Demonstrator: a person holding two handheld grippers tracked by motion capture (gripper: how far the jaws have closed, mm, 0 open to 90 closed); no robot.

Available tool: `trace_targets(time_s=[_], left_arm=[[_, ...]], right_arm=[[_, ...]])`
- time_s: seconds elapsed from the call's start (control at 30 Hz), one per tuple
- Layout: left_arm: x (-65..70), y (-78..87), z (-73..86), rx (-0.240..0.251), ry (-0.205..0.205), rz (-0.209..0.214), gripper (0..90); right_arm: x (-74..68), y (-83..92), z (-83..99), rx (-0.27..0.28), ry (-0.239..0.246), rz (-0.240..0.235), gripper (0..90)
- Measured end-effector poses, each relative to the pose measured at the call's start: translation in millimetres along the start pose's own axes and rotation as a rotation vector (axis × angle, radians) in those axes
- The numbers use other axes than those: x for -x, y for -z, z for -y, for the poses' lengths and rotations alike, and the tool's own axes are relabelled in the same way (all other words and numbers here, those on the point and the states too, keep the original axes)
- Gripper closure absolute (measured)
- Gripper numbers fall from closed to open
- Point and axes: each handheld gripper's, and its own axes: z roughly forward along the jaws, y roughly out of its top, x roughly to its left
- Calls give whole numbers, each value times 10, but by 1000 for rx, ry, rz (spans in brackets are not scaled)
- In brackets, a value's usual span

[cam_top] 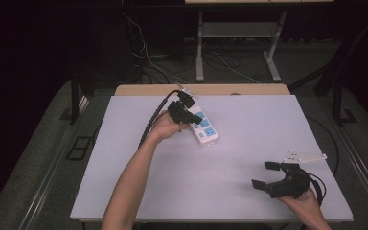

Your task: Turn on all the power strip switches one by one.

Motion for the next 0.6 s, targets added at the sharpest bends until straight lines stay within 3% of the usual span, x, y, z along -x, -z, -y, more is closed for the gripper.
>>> trace_targets(time_s=[0.6], left_arm=[[-178,133,-132,3,-7,-38,897]], right_arm=[[9,14,3,1,-1,2,4]])
